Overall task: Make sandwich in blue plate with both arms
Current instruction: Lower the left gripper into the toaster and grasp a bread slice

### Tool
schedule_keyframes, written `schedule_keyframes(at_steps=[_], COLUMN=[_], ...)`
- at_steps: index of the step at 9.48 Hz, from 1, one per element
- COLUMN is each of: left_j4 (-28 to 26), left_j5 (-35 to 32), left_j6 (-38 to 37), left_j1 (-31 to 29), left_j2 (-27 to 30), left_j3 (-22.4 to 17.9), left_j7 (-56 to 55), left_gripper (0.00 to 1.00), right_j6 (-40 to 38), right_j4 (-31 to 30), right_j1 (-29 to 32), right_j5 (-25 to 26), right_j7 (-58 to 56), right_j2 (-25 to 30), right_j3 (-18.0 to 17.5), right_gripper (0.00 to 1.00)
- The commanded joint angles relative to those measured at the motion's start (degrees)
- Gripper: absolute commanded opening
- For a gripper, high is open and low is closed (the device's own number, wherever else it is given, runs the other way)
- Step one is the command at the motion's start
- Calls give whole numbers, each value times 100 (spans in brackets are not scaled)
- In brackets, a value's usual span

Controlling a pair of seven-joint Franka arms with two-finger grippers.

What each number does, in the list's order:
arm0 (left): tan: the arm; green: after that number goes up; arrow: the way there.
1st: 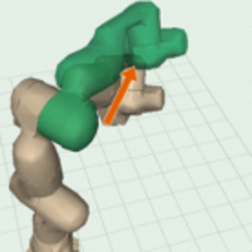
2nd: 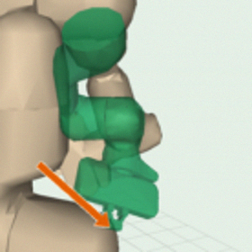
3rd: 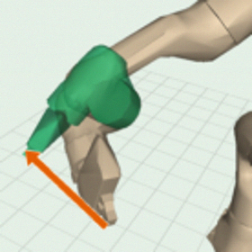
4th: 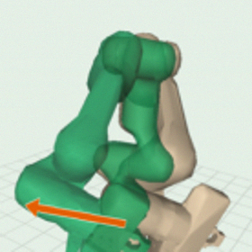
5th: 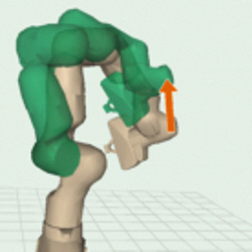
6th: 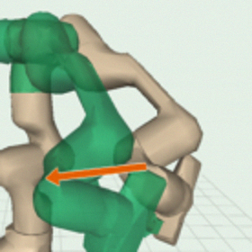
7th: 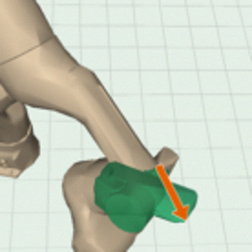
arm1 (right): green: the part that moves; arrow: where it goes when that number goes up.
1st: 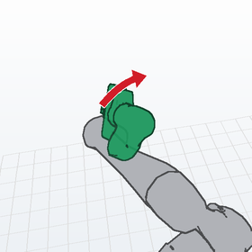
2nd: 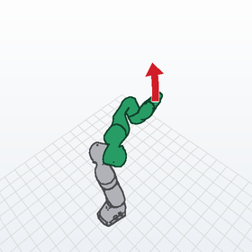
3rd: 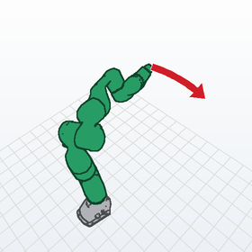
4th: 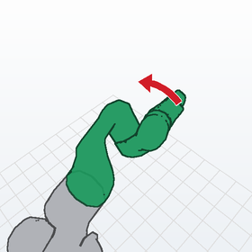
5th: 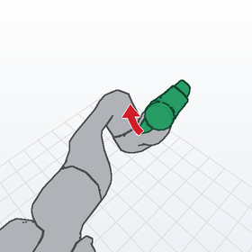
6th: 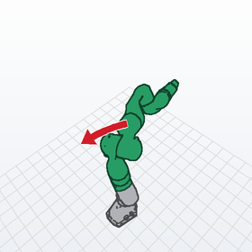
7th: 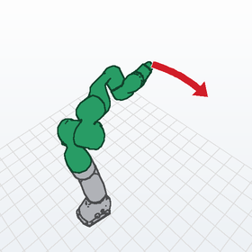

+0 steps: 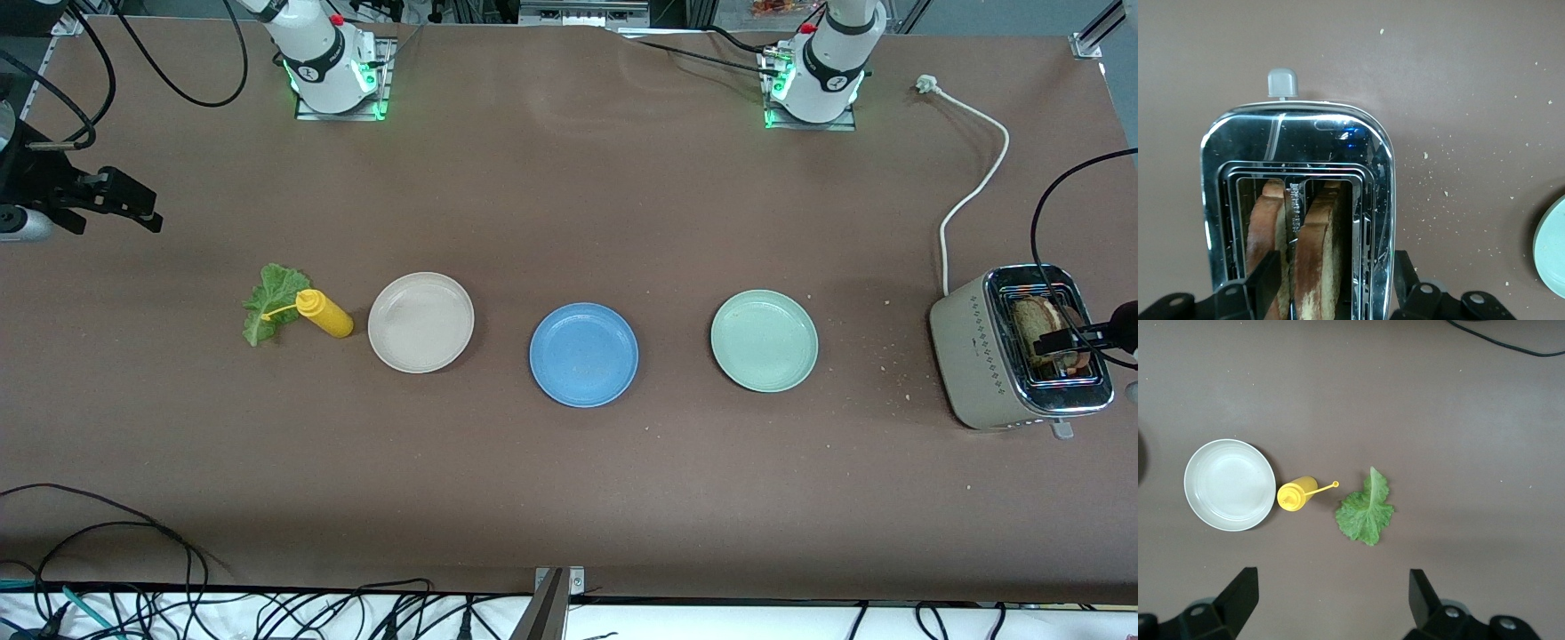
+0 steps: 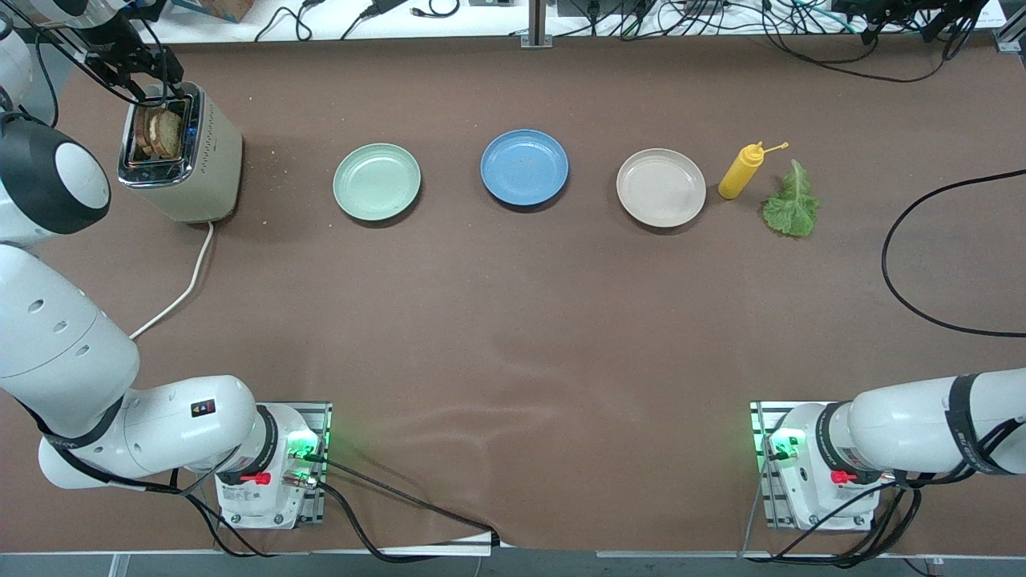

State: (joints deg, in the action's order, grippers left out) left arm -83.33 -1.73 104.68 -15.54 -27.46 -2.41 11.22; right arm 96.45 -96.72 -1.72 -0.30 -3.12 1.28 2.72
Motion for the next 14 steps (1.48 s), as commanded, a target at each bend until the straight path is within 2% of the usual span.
schedule_keyframes(at_steps=[1, 6, 7, 8, 9, 11, 12, 14], left_j4=[11, -78, -78, -78, -78, -78, -61, -8], left_j5=[-99, -169, -169, -169, -169, -169, -169, -178], left_j6=[-97, -263, -377, -456, -492, -492, -492, -492], left_j1=[-46, -55, -63, -64, -64, -55, -55, -55], left_j2=[-128, -198, -198, -198, -198, -207, -207, -207], left_j3=[39, 30, 30, 30, 22, 22, 22, 13], left_j7=[11, 64, 64, 47, 55, 47, 55, 82], left_gripper=[76, 76, 73, 59, 39, 9, 0, 0], right_j6=[-48, -48, -48, -48, -48, -48, -48, -57], right_j4=[57, 57, 57, 57, 57, 57, 57, 57], right_j1=[-4, -4, -4, -4, -4, 5, -4, -4], right_j5=[-13, -13, -13, -13, -13, -22, -14, -13], right_j7=[-40, -40, -40, -40, -40, -40, -40, -40], right_j2=[13, 21, 13, 12, 12, 12, 12, 12], right_j3=[0, 0, 0, 0, 0, 0, 0, 0], right_gripper=[100, 100, 100, 100, 100, 100, 100, 100])
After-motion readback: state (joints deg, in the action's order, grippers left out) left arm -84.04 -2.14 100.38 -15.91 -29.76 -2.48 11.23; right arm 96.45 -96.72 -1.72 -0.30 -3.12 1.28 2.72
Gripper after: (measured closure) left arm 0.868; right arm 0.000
